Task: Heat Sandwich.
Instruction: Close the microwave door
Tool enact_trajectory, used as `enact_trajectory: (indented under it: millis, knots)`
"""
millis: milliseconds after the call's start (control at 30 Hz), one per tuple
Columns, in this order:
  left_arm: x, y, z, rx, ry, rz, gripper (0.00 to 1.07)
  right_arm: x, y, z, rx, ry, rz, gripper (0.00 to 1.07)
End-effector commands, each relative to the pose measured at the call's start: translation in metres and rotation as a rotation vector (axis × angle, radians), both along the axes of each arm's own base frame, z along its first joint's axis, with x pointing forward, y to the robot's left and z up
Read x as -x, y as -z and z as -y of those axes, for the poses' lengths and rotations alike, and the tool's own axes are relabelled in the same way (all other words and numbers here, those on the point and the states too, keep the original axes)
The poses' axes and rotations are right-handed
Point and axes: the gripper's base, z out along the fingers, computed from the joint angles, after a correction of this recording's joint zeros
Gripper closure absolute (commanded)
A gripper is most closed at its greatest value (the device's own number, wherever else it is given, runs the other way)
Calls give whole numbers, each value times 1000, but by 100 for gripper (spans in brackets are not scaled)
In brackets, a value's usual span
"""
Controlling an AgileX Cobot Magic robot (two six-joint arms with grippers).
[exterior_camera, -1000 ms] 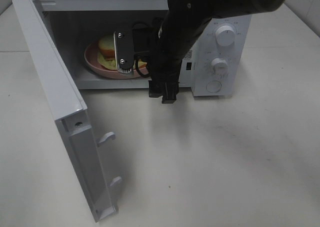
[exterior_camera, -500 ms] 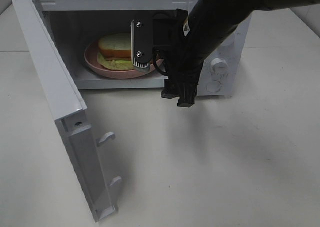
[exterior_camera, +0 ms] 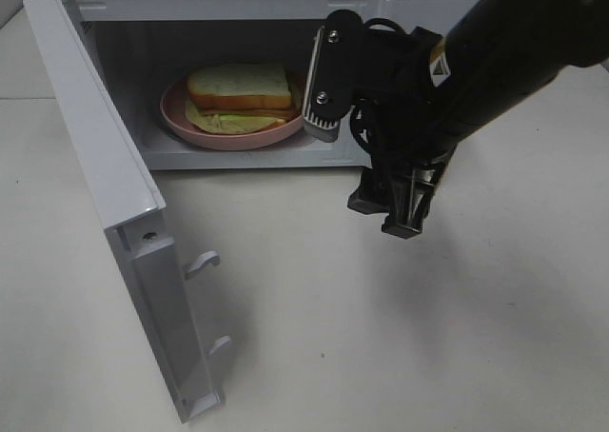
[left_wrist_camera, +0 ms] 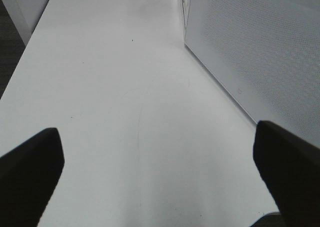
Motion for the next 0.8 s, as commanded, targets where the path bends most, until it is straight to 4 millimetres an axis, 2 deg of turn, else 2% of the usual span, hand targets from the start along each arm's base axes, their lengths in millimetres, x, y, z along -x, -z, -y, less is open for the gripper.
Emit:
enact_trajectory:
  millis: [33,367,600,800]
  knots:
    - [2,0,0,-2,-5,20,9,14,-5,11,-39,65,-16,31]
    - [2,0,0,-2,-5,20,9,56,-16,45,-157,256,-62,31]
    - [2,0,0,-2,-5,20,9,78,-26,63,-201,383,-107,31]
    - [2,0,0,-2,-5,20,9,98,-43,80,-252,485,-126,31]
